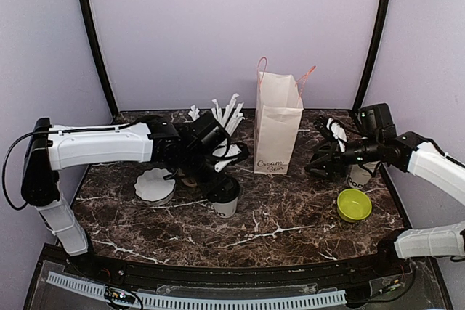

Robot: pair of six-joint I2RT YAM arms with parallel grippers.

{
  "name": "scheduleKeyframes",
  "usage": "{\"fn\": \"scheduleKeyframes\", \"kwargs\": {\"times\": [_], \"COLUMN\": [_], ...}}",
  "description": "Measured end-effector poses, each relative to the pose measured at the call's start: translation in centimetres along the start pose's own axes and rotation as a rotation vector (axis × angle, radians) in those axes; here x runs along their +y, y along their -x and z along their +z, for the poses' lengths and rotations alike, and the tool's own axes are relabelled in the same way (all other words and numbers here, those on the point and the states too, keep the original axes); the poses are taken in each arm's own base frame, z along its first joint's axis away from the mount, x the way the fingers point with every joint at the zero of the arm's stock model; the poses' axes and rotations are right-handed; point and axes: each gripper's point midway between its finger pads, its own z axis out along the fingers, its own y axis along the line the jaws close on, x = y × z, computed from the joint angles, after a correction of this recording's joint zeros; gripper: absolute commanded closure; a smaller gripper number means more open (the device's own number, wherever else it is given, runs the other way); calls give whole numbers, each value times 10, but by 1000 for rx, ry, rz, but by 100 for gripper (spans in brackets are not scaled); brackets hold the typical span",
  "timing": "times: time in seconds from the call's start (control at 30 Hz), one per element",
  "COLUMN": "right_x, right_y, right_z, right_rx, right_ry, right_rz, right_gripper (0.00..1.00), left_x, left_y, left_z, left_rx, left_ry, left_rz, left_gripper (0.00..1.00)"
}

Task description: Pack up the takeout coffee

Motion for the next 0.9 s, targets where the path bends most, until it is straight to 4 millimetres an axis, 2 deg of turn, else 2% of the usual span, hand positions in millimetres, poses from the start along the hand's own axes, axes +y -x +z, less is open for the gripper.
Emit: {"fn": "scheduleKeyframes", "kwargs": {"times": [0.1,0.2,0.3,0.37,0.43,0.57,0.67,0.8,0.9], "right_x": [0,0,1,1,2,2,2,2,3], "right_y": [-1,-2,-2,-2,-2,-2,-2,-1,0], "right_z": [2,2,3,3,3,3,3,2,1], "right_rx": [5,6,5,5,4,3,3,0,-3], "right_ry": [3,7,14,18,20,22,21,21,19], "right_rz": [4,5,8,9,8,8,8,5,2], "right_gripper": [23,24,24,24,24,24,24,24,24], "left_x": [2,6,19,37,65,128,176,223,247], "left_y": [1,5,8,7,-2,-43,-87,-143,-178], "left_z": [-9,-30,-63,-94,-127,-180,-205,-215,-204], "left_rx": [-11,-46,-105,-160,-213,-258,-248,-186,-136], "left_ry": [4,14,39,80,155,351,500,639,669], "left_rz": [-21,-45,-95,-150,-230,-417,-565,-733,-831], "left_gripper": [22,23,24,24,24,24,24,24,25]}}
